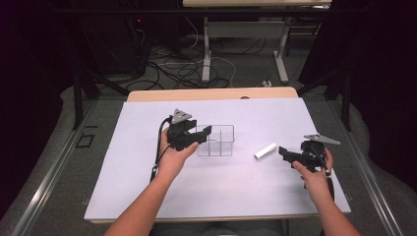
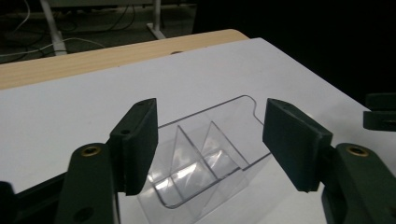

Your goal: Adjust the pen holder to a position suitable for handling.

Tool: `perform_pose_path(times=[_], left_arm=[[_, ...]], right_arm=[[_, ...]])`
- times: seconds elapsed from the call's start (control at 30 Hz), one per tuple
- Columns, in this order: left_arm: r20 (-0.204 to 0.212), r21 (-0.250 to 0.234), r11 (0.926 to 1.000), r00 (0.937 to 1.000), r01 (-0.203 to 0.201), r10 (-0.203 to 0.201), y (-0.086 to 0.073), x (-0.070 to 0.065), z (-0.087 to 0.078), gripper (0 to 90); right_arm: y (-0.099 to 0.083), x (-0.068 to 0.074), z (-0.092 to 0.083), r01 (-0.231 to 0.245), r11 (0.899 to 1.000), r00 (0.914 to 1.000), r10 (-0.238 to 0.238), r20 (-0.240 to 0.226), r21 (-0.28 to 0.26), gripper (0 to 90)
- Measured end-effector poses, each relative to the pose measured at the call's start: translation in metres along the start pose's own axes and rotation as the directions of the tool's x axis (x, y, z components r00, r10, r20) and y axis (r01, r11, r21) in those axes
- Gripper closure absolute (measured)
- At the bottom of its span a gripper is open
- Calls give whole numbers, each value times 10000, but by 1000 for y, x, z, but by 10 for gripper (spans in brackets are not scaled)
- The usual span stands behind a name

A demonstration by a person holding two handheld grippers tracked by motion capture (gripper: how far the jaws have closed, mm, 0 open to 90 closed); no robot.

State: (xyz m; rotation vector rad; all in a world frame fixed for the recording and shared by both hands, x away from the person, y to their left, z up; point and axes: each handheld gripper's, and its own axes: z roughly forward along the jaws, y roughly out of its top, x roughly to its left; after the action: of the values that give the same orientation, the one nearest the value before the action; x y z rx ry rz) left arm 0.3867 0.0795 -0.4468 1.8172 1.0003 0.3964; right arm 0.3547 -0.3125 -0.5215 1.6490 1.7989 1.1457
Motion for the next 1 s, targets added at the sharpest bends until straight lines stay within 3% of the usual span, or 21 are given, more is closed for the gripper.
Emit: perform_pose_path(times=[0.13, 0.3, 0.5, 0.6, 0.87, 1.0], left_arm=[[190, -59, 9990, 9988, -444, 445, 4, -10, -1, 334], [191, 20, 9946, 9944, -1035, 1035, 5, -17, 0, 319], [359, 291, 9917, 9916, -1254, 1243, 0, -24, 6, 314], [331, 465, 9902, 9910, -1314, 1299, -3, -29, 10, 266], [868, 655, 9889, 9880, -1336, 1278, -11, -47, 26, 156], [1122, 654, 9867, 9836, -1490, 1411, -16, -57, 35, 119]], right_arm=[[1, -1, 0, 173, 9998, 9998, -174, -35, -55, 80], [1, -2, -1, 51, 9999, 10000, -51, -24, -91, 80], [1, -2, -2, 9, 10000, 10000, -9, -20, -85, 80], [2, -2, -2, 16, 9999, 10000, -16, -9, -101, 80], [1, -3, -3, -77, 9999, 10000, 78, 47, -70, 80], [1, -4, -4, -128, 9998, 9999, 129, 81, -129, 80]])
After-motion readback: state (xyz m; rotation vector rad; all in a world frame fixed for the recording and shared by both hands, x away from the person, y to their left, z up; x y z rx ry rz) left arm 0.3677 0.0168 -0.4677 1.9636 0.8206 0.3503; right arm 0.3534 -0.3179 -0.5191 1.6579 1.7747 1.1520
